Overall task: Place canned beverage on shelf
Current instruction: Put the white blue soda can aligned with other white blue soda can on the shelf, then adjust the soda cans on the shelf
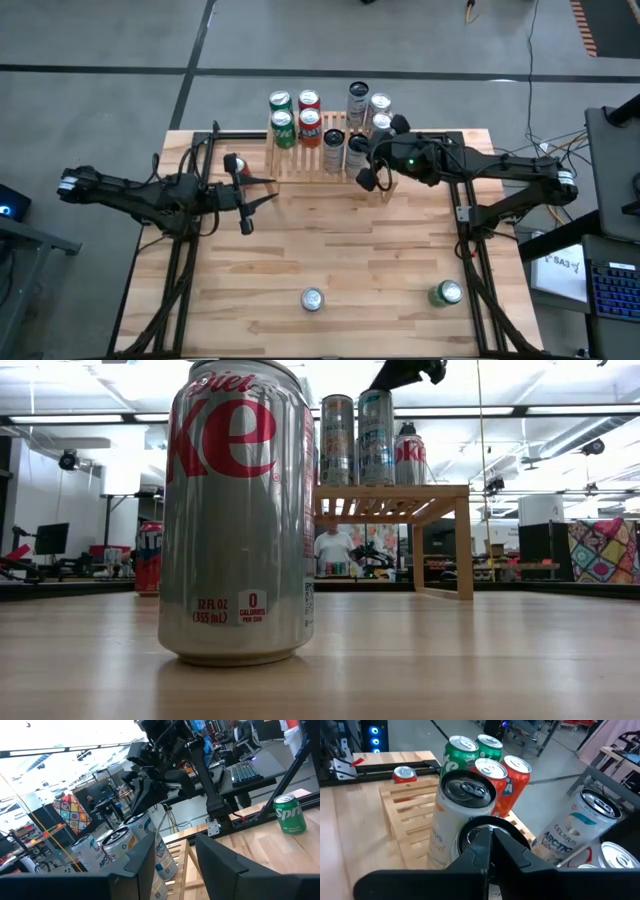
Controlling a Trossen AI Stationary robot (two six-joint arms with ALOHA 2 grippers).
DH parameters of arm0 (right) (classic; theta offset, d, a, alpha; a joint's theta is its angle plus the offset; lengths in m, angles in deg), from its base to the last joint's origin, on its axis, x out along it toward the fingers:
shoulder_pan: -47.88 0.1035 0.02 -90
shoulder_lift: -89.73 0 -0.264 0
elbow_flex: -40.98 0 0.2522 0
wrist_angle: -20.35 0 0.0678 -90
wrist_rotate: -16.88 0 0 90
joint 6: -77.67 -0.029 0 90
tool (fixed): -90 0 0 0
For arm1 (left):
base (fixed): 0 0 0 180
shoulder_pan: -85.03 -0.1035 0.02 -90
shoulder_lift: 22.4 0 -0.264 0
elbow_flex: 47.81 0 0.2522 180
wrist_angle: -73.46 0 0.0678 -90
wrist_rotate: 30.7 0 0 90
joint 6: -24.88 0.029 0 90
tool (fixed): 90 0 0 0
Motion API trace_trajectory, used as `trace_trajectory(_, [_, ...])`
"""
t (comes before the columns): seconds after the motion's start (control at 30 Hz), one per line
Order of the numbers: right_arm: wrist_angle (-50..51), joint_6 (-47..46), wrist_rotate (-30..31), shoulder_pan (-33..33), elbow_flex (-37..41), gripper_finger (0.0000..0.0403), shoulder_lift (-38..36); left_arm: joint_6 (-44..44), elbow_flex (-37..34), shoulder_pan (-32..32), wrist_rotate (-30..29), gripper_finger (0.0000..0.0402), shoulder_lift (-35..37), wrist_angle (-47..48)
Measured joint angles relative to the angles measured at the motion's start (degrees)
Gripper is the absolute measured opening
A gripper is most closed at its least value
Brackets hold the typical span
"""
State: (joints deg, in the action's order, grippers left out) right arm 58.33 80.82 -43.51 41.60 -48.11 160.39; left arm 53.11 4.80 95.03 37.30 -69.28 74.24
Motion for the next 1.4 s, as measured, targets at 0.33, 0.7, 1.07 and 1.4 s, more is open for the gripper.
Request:
trace_trajectory(0.33, [2.0, 5.3, 0.2, 0.0, 0.0, 0.0009, -0.3, 0.0, 0.0, 0.0, 0.0, 0.0125, 0.0, 0.1])
trace_trajectory(0.7, [1.0, 7.0, 0.0, -0.1, -0.4, 0.0009, -0.2, -0.2, 0.0, 0.0, 0.0, 0.0125, 0.0, 0.2])
trace_trajectory(1.07, [0.4, 5.8, 0.0, -0.1, -3.3, 0.0009, -0.2, -1.2, 0.0, 0.0, 0.0, 0.0125, 0.0, 0.3])
trace_trajectory(1.4, [-0.3, -0.6, 0.0, -2.1, -7.6, 0.0009, -0.1, -3.8, 0.0, 0.0, 0.0, 0.0125, 0.0, 0.4])
